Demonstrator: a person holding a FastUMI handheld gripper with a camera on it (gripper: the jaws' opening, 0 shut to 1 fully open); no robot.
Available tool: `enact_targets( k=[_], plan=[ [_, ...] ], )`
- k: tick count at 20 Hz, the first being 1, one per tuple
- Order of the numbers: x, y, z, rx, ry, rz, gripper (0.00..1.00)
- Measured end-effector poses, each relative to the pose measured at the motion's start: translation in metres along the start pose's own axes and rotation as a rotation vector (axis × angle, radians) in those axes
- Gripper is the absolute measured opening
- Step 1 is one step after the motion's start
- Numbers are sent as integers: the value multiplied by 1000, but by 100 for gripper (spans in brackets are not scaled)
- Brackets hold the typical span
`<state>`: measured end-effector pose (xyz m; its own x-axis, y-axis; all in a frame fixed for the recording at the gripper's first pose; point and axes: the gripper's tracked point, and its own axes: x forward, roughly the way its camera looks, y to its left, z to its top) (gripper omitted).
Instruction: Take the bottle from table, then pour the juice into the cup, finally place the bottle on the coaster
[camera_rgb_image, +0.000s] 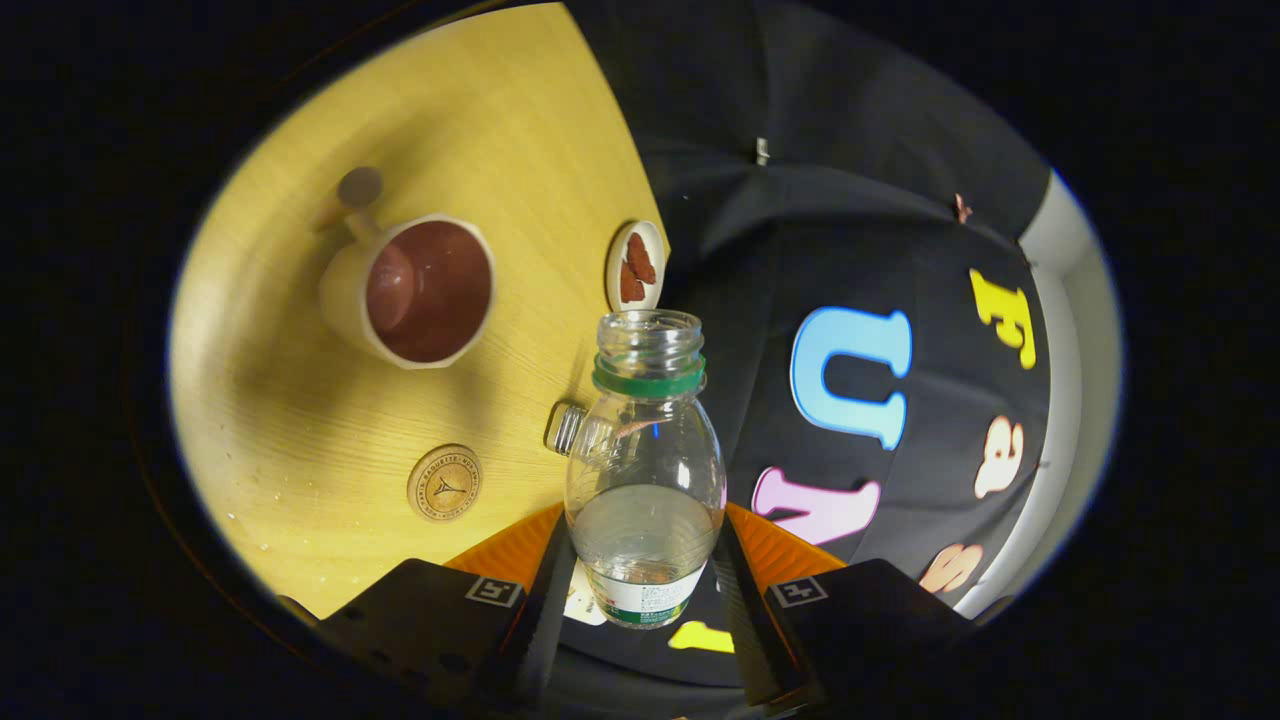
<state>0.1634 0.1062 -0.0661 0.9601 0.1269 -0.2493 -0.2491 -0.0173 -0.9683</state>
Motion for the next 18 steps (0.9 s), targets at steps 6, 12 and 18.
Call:
enact_targets(
  k=[6,12,18],
  plan=[
    [-2,-21,-42,464,44,59,75],
    [7,-24,-68,884,-32,39,75],
    [10,14,-61,1324,-127,143,75]
  ],
)
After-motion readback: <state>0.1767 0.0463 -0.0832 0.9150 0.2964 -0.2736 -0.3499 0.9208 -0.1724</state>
